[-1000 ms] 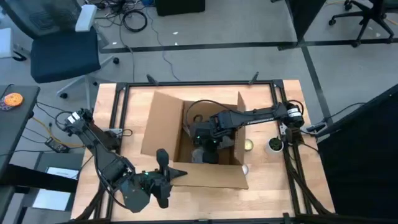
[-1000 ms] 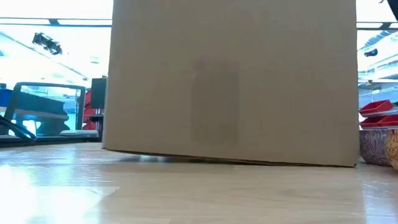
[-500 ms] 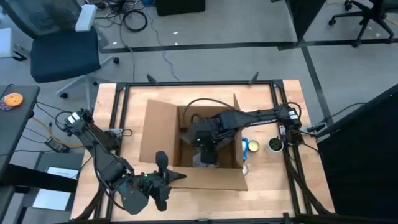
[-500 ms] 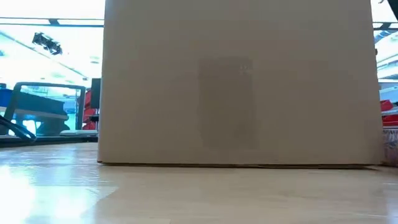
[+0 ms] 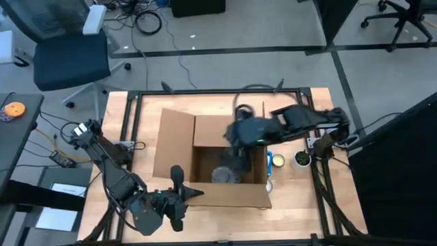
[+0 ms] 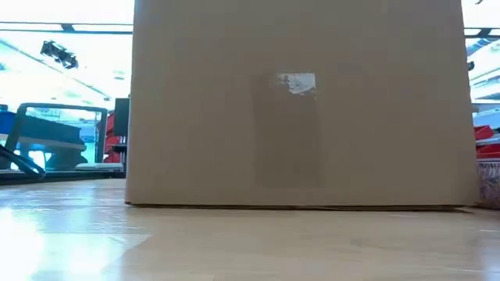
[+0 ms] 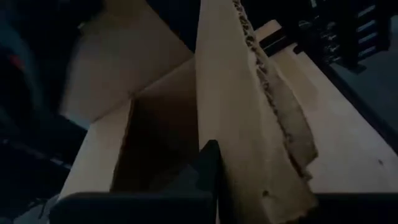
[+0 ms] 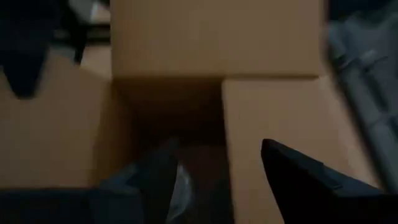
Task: Wrap mug
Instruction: Close the box
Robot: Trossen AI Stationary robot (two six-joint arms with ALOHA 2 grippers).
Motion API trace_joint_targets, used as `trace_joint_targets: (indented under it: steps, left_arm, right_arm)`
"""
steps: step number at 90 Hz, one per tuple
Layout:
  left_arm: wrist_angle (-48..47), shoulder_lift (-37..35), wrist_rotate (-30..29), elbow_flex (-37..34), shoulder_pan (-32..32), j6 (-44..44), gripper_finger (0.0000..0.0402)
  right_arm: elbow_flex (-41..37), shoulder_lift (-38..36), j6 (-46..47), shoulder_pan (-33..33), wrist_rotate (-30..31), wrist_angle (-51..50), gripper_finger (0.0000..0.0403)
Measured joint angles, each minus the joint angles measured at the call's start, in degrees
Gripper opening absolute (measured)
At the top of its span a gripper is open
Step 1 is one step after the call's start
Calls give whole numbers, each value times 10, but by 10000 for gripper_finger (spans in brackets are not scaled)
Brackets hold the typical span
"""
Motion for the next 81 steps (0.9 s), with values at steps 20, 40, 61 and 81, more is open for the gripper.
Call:
trace_joint_targets:
  steps: [20, 40, 61, 81]
  left_arm:
    - [-26, 32, 18, -2, -6, 31, 0]
    - [16, 25, -43, -2, -3, 9, 0]
    - [48, 8, -161, -4, 0, 25, 0]
    - [58, 4, -145, -4, 11, 38, 1]
  right_arm:
    - [0, -53, -6, 69, 76, 22, 193]
    - [0, -80, -8, 143, 135, 35, 187]
    - [0, -87, 3, 182, 201, 27, 186]
    - [-4, -65, -5, 124, 189, 21, 185]
